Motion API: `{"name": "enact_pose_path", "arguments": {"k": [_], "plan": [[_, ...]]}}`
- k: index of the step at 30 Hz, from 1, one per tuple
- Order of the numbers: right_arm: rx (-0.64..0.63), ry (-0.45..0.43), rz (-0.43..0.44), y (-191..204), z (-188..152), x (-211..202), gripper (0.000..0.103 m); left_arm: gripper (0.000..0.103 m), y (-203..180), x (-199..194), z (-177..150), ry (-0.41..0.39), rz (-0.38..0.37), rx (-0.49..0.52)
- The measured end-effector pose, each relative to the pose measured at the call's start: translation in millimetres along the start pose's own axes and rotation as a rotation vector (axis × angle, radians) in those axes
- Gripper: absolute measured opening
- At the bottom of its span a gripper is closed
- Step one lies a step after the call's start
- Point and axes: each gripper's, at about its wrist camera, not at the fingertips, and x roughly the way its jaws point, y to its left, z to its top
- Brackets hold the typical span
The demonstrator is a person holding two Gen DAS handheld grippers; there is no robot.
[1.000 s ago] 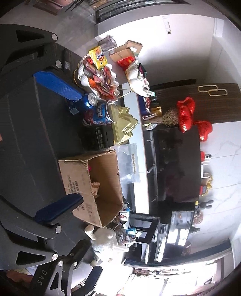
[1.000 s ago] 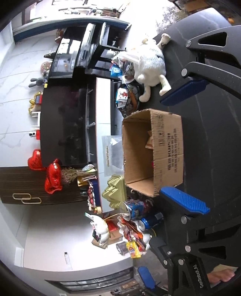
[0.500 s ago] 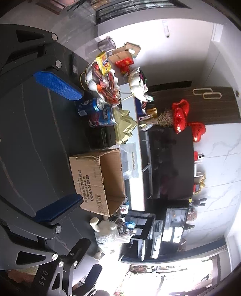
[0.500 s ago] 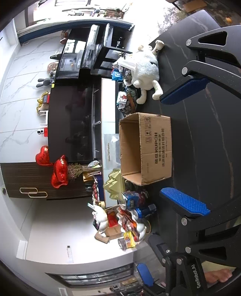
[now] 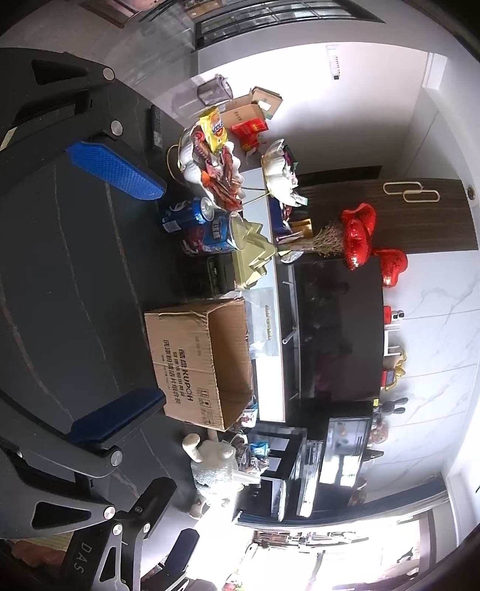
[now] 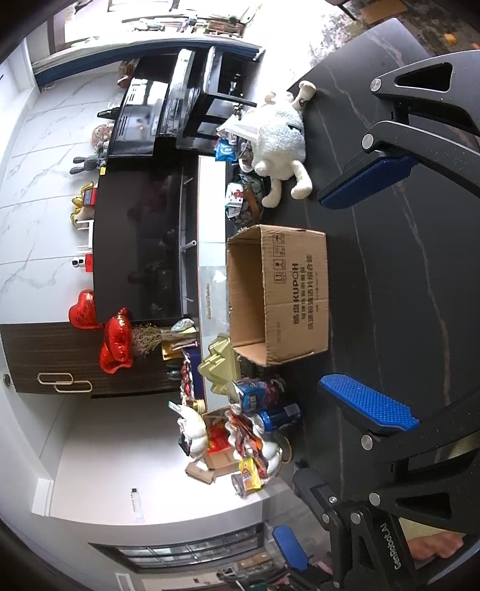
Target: Organize snacks
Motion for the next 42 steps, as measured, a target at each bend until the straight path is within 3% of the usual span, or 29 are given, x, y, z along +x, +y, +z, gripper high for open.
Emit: {"name": "enact_pose_path", "arguments": {"k": [42], "plan": [[0.012, 0.003, 0.001, -2.3, -3.2, -0.1, 0.092, 0.103, -5.0, 2.0, -7.2, -0.010, -0.012, 0.016]]}}
